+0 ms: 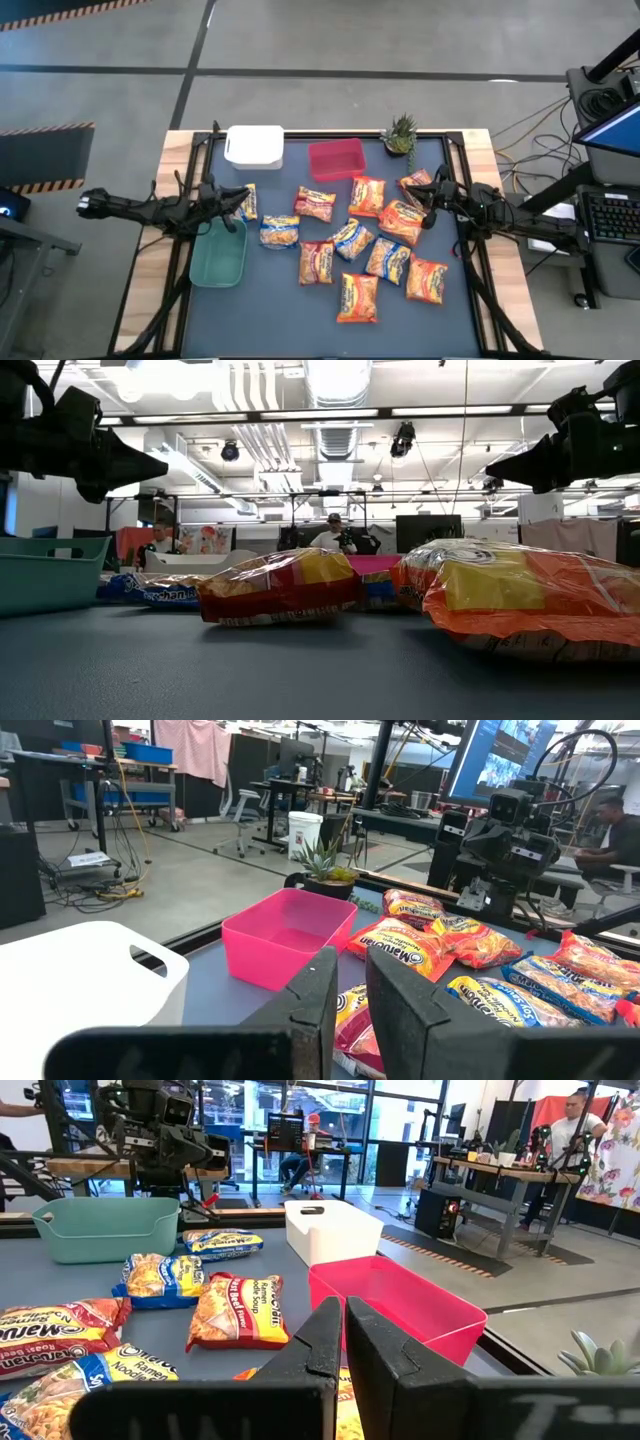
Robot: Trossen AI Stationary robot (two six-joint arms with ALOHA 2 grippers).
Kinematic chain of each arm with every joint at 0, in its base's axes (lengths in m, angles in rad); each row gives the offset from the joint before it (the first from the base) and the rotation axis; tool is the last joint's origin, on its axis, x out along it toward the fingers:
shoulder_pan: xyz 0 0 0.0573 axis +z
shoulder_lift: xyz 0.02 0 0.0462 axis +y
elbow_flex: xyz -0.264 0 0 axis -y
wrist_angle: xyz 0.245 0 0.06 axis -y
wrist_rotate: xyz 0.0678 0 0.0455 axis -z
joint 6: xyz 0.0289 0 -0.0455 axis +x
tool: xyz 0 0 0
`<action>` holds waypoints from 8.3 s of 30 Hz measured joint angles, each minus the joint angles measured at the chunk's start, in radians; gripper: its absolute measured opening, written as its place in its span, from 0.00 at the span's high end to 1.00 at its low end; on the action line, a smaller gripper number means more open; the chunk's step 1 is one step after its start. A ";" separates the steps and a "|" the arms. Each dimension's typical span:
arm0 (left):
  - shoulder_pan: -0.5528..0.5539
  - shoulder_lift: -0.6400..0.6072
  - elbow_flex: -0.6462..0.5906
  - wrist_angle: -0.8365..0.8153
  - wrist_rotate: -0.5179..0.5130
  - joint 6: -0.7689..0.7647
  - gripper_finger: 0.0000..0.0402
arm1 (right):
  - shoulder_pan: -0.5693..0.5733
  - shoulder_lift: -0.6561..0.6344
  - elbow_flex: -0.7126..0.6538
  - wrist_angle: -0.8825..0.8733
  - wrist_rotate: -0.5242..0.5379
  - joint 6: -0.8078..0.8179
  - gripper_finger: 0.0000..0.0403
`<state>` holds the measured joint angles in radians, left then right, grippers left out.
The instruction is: Sort Maruchan noodles
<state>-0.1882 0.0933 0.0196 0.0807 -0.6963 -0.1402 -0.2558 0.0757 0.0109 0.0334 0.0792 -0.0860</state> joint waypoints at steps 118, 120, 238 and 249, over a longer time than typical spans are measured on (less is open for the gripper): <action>0.304 1.604 1.105 -1.282 0.253 -1.043 0.52 | 0.040 0.444 0.454 -0.044 0.314 0.301 0.98; 0.304 1.612 1.097 -1.273 0.230 -1.062 0.51 | 0.039 0.444 0.454 -0.044 0.314 0.288 0.98; 0.120 1.801 1.118 -0.904 0.026 -0.368 0.42 | 0.039 0.444 0.453 -0.013 0.315 0.224 0.98; 0.127 1.799 1.098 -0.904 0.018 -0.399 0.84 | 0.039 0.444 0.453 -0.008 0.315 0.216 0.98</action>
<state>-0.0608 1.8923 1.1179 -0.8230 -0.6780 -0.5388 -0.2165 0.5201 0.4637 0.0253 0.3946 0.1295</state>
